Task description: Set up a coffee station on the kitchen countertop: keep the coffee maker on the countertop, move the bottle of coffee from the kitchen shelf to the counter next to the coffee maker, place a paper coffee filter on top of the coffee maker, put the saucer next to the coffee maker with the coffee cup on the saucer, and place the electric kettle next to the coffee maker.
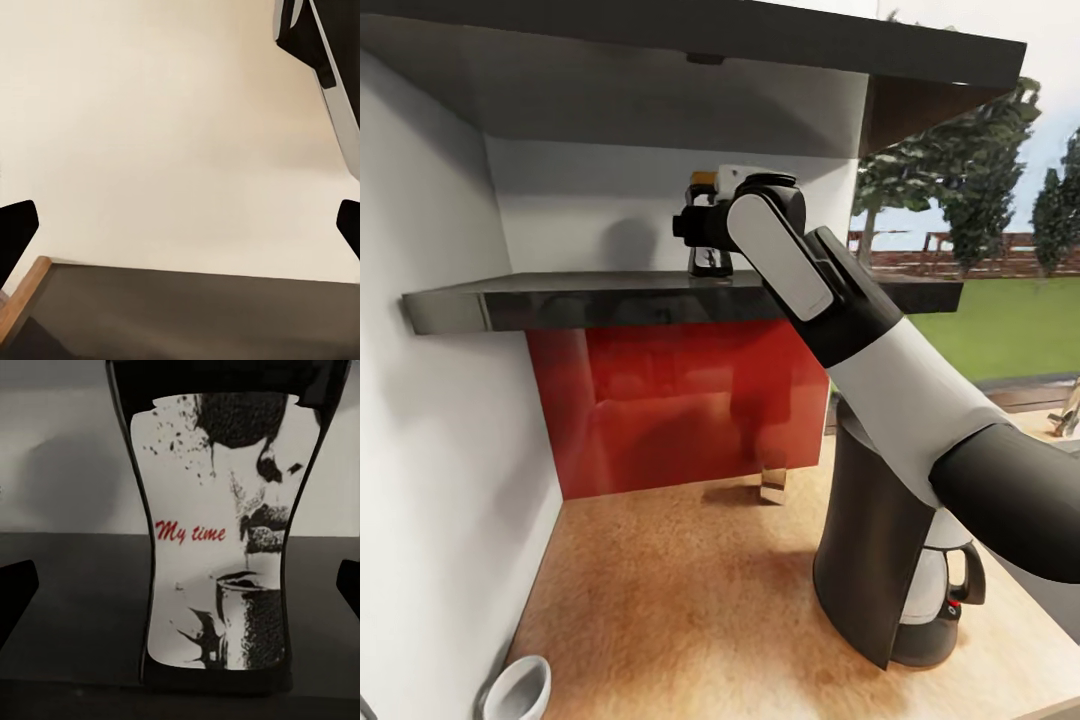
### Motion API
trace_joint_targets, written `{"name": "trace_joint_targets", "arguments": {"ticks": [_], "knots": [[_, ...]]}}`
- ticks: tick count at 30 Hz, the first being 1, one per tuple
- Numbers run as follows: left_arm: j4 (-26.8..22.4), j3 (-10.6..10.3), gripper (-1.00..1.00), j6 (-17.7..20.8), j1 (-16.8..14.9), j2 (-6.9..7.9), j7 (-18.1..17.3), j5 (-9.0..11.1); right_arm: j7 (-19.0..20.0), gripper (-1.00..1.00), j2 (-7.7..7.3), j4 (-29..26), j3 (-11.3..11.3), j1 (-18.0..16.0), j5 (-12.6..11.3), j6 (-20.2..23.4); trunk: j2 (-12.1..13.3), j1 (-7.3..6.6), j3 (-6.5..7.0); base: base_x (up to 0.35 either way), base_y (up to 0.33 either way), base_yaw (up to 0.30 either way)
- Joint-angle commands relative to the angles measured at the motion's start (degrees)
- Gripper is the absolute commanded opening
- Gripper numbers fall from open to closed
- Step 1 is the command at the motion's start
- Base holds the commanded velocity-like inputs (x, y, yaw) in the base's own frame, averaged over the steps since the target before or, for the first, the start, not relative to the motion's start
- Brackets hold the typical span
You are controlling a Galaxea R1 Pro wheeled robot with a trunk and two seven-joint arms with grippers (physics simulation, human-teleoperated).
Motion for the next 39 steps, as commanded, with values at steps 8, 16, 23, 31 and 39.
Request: {"name": "trace_joint_targets", "arguments": {"ticks": [8,16,23,31,39], "knots": [[-0.09,0.14,1.00,0.19,0.02,0.00,0.13,-0.11,-0.61,1.00,0.00,-0.08,0.08,-0.04,-0.46,0.00,-0.02,0.02,-0.01,0.004,0.004,0.000],[-0.08,0.14,1.00,0.15,0.08,0.00,0.13,-0.11,-0.45,1.00,0.00,-0.15,0.06,-0.04,-0.32,0.00,-0.02,0.02,-0.01,0.000,0.000,0.000],[-0.07,0.14,1.00,0.11,0.11,0.00,0.06,-0.11,-0.42,1.00,0.00,-1.79,0.11,-0.04,1.28,-0.04,-0.02,0.02,-0.01,0.000,0.000,0.000],[-0.09,0.14,1.00,0.13,0.11,0.00,0.06,-0.11,-0.41,1.00,0.00,-2.12,0.09,-0.04,3.78,-0.17,-0.02,0.02,-0.01,0.068,0.000,0.000],[-0.05,0.14,1.00,0.19,0.15,0.00,0.04,-0.11,-0.41,1.00,0.00,-2.14,0.11,-0.04,3.84,-0.18,-0.02,0.02,-0.01,0.011,0.000,0.000]]}}
